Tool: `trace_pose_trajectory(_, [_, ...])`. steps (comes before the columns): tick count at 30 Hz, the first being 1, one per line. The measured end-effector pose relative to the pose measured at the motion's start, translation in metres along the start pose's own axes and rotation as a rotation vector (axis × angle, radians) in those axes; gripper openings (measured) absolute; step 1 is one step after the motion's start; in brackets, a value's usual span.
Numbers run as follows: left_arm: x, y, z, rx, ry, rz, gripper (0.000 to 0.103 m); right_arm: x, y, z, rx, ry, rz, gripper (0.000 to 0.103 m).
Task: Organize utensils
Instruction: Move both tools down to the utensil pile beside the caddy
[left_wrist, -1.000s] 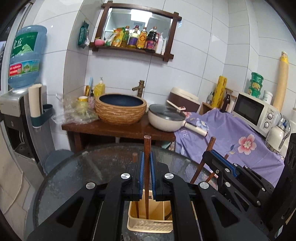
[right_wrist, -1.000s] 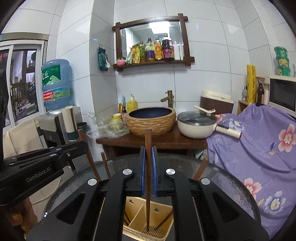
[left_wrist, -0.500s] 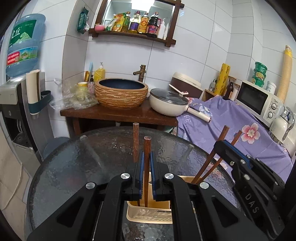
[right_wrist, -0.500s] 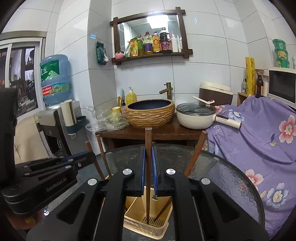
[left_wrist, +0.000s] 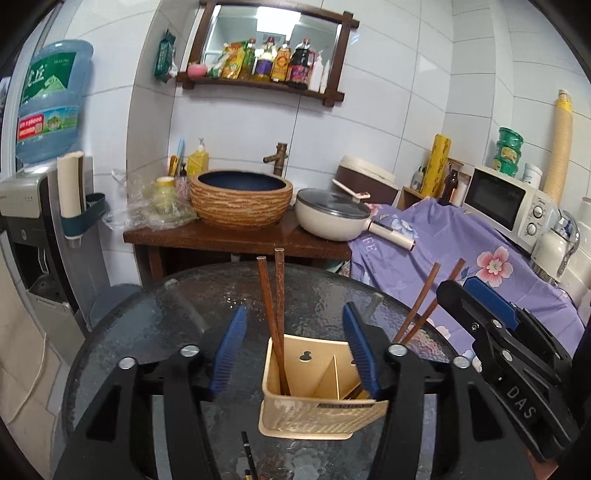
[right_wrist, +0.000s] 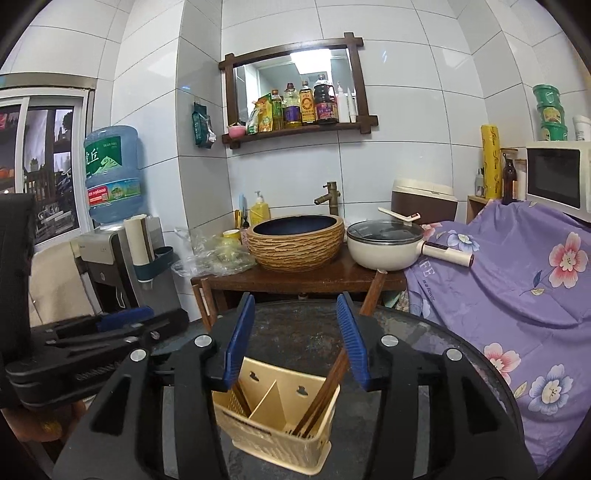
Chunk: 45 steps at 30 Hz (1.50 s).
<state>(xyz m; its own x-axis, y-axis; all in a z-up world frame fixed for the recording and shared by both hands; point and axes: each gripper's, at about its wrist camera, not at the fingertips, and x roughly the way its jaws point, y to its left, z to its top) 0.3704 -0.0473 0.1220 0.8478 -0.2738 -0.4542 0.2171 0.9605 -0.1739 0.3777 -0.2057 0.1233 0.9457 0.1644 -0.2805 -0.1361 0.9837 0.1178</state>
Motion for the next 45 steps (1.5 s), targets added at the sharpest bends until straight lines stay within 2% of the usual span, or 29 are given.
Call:
trace_pose_trajectory(3, [-0.022, 0.01, -0.014, -0.001, -0.016, 0.029, 0.076, -0.016, 0.001, -0.009, 0.013, 0.04, 0.041, 0.055])
trace_pose_trajectory(4, [-0.029, 0.016, -0.023, -0.008, 0.0, 0.034, 0.076, -0.021, 0.001, -0.016, 0.021, 0.064, 0.059, 0.058])
trace_pose_trajectory(7, [-0.033, 0.031, -0.05, -0.01, 0.082, 0.034, 0.076, -0.035, 0.007, -0.037, 0.006, 0.12, 0.09, 0.058])
trace_pose_trajectory(11, [-0.03, 0.038, -0.097, 0.073, 0.228, 0.043, 0.074, -0.041, 0.019, -0.073, -0.03, 0.224, 0.129, 0.058])
trace_pose_trajectory(15, [-0.028, 0.047, -0.136, 0.116, 0.312, 0.064, 0.065, -0.038, 0.026, -0.109, -0.033, 0.343, 0.195, 0.058])
trace_pose_trajectory(16, [-0.025, 0.05, -0.143, 0.115, 0.332, 0.064, 0.063, -0.038, 0.03, -0.118, -0.044, 0.365, 0.216, 0.058])
trace_pose_trajectory(18, [-0.018, 0.06, -0.156, 0.095, 0.374, 0.071, 0.052, -0.035, 0.041, -0.134, -0.063, 0.416, 0.266, 0.058])
trace_pose_trajectory(21, [-0.009, 0.067, -0.17, 0.078, 0.42, 0.073, 0.045, -0.02, 0.053, -0.154, -0.065, 0.507, 0.301, 0.058])
trace_pose_trajectory(25, [-0.004, 0.065, -0.182, 0.09, 0.45, 0.068, 0.039, 0.001, 0.071, -0.174, -0.106, 0.578, 0.29, 0.056])
trace_pose_trajectory(29, [0.0, 0.06, -0.192, 0.108, 0.48, 0.046, 0.031, 0.03, 0.083, -0.19, -0.108, 0.672, 0.281, 0.044])
trace_pose_trajectory(31, [0.001, 0.059, -0.196, 0.116, 0.488, 0.045, 0.03, 0.044, 0.084, -0.195, -0.107, 0.704, 0.27, 0.039])
trace_pose_trajectory(35, [0.0, 0.062, -0.203, 0.102, 0.501, 0.039, 0.03, 0.064, 0.078, -0.201, -0.052, 0.752, 0.285, 0.036])
trace_pose_trajectory(45, [0.004, 0.06, -0.207, 0.11, 0.512, 0.034, 0.03, 0.083, 0.086, -0.206, -0.092, 0.775, 0.269, 0.033])
